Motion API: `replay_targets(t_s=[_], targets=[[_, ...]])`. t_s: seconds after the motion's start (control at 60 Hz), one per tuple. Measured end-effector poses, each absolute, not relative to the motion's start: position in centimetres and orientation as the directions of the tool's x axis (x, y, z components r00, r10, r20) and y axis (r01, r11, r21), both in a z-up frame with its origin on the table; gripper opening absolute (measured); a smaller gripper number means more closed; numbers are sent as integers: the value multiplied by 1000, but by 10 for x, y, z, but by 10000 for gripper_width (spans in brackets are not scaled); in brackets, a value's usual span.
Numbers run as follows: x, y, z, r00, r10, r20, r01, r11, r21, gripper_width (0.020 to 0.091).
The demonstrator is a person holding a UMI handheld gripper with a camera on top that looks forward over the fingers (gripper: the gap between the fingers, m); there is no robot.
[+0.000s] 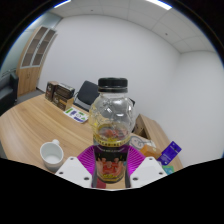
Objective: Pour water
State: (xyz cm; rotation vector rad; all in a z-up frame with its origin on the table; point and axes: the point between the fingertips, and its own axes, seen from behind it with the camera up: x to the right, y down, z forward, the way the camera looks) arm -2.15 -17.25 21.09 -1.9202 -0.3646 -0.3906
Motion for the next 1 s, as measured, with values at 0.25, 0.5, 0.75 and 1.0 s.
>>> replay_targets(t_s=[0.25, 0.5, 0.75, 1.0], targets=[[-5, -153, 127, 981, 158, 113, 166, -385, -908, 372], [11, -157, 63, 987, 162, 5, 69, -396, -916, 413], [6, -174, 44, 986, 164, -40, 48, -497, -867, 838], [12, -241, 100, 997, 70, 19, 53, -530, -846, 857]])
